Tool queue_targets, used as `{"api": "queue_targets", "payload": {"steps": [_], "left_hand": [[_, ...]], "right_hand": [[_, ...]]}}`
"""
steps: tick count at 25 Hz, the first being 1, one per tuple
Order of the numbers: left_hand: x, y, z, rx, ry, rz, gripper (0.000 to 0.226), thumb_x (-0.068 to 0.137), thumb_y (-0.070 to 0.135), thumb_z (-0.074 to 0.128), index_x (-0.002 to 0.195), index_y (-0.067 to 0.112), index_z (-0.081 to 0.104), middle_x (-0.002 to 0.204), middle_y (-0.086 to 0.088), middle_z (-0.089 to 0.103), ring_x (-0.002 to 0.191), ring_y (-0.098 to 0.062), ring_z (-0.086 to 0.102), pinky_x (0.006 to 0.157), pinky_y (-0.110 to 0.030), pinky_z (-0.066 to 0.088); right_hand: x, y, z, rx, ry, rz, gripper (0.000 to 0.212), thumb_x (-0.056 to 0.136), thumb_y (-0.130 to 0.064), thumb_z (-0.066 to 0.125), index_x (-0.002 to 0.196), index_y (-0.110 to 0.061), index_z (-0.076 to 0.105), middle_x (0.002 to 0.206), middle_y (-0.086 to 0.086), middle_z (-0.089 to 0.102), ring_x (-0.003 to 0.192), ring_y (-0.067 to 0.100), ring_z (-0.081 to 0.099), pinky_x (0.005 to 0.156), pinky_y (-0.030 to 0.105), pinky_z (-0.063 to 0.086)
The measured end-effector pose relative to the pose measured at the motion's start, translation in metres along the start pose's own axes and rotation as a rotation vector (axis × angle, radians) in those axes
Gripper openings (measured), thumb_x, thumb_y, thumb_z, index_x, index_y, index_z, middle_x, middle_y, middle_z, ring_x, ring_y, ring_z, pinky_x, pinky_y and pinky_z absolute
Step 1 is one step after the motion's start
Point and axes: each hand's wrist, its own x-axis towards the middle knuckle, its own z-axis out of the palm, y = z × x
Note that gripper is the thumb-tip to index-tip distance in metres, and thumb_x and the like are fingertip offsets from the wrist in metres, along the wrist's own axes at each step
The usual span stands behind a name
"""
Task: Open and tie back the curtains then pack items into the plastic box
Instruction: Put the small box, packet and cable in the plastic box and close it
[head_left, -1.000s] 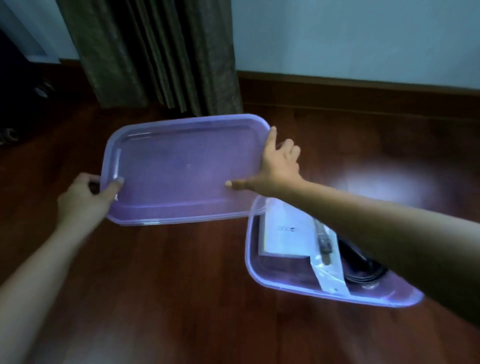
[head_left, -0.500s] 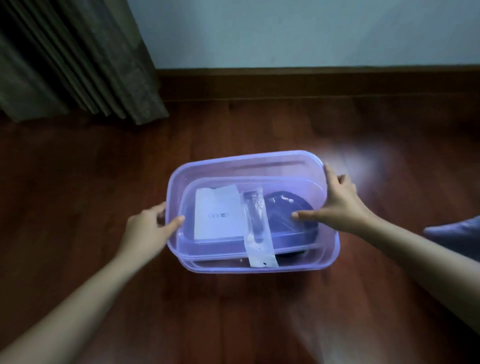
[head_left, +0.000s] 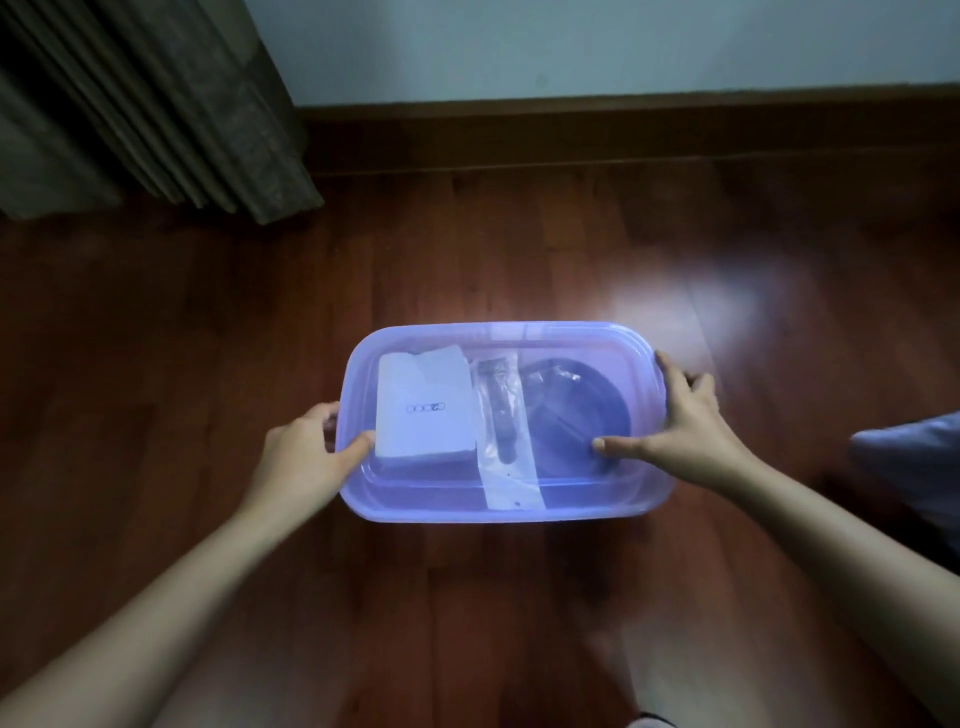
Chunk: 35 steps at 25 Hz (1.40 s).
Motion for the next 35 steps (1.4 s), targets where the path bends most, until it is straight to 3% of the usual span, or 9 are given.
{"api": "queue_targets", "payload": {"steps": [4,7,12,16,19,23,27,31,35], "left_hand": [[0.032,0.003,0.004,-0.154,0.041,-0.142,0.060,0.087,0.055,0.050,0.130,0.013,0.047,0.128,-0.007,0.059,0.112,-0.028,0.058,0.096,-0.037,0.043],[0.070,0.008,0.017,-0.421,-0.023,-0.247,0.061,0.087,0.065,0.041,0.114,0.013,0.059,0.109,-0.004,0.064,0.103,-0.024,0.060,0.095,-0.041,0.046],[0.086,0.002,0.039,-0.399,-0.025,-0.258,0.066,0.082,0.072,0.039,0.074,0.010,0.061,0.077,-0.009,0.062,0.071,-0.026,0.054,0.068,-0.034,0.041],[0.092,-0.002,0.041,-0.387,-0.017,-0.236,0.062,0.079,0.073,0.038,0.064,0.015,0.056,0.070,-0.006,0.057,0.068,-0.024,0.051,0.066,-0.033,0.038],[0.093,-0.001,0.042,-0.313,-0.021,-0.227,0.063,0.087,0.066,0.037,0.072,0.010,0.062,0.074,-0.008,0.061,0.070,-0.026,0.053,0.067,-0.033,0.039],[0.088,0.009,0.039,-0.315,0.046,-0.269,0.065,0.086,0.066,0.039,0.085,0.007,0.064,0.083,-0.008,0.064,0.081,-0.029,0.059,0.071,-0.035,0.042],[0.070,0.002,0.035,-0.460,-0.090,-0.328,0.061,0.082,0.072,0.039,0.109,0.021,0.057,0.107,0.003,0.057,0.099,-0.019,0.054,0.086,-0.034,0.042],[0.020,-0.017,0.050,-0.410,0.000,-0.398,0.064,0.078,0.074,0.039,0.098,0.016,0.060,0.102,-0.003,0.064,0.097,-0.027,0.060,0.085,-0.036,0.046],[0.013,-0.008,0.050,-0.199,0.096,-0.304,0.055,0.089,0.063,0.034,0.078,0.014,0.056,0.085,-0.012,0.061,0.093,-0.039,0.057,0.073,-0.036,0.039]], "right_hand": [[0.028,-0.004,0.002,0.257,0.190,0.037,0.097,0.069,-0.070,0.053,0.145,-0.018,0.022,0.145,0.012,0.031,0.133,0.028,0.036,0.111,0.040,0.030],[0.055,-0.010,0.005,0.302,0.172,0.095,0.075,0.089,-0.061,0.039,0.146,-0.018,0.020,0.145,0.013,0.039,0.132,0.030,0.039,0.105,0.034,0.030],[0.074,0.001,0.017,0.398,0.156,0.110,0.071,0.083,-0.057,0.055,0.141,-0.024,0.030,0.140,0.009,0.044,0.119,0.024,0.050,0.103,0.043,0.042],[0.078,0.005,0.020,0.356,0.193,0.067,0.054,0.085,-0.052,0.057,0.122,-0.014,0.057,0.119,0.003,0.062,0.113,0.019,0.057,0.089,0.027,0.043],[0.079,0.003,0.018,0.259,0.217,0.077,0.041,0.086,-0.053,0.054,0.099,-0.016,0.065,0.091,0.001,0.066,0.095,0.023,0.062,0.079,0.031,0.045],[0.071,-0.005,0.013,0.193,0.245,0.088,0.045,0.086,-0.057,0.051,0.105,-0.018,0.062,0.096,0.005,0.065,0.103,0.029,0.060,0.078,0.030,0.042],[0.047,-0.003,0.012,0.033,0.208,0.248,0.079,0.081,-0.075,0.031,0.140,-0.023,0.033,0.136,0.017,0.050,0.124,0.038,0.047,0.101,0.043,0.036],[-0.009,0.006,0.032,0.075,0.248,0.229,0.073,0.078,-0.073,0.040,0.133,-0.026,0.034,0.120,0.020,0.060,0.111,0.044,0.054,0.091,0.043,0.040],[-0.008,0.007,0.040,0.078,0.322,0.204,0.063,0.081,-0.066,0.046,0.131,-0.028,0.038,0.112,0.019,0.064,0.105,0.044,0.055,0.088,0.040,0.040]]}}
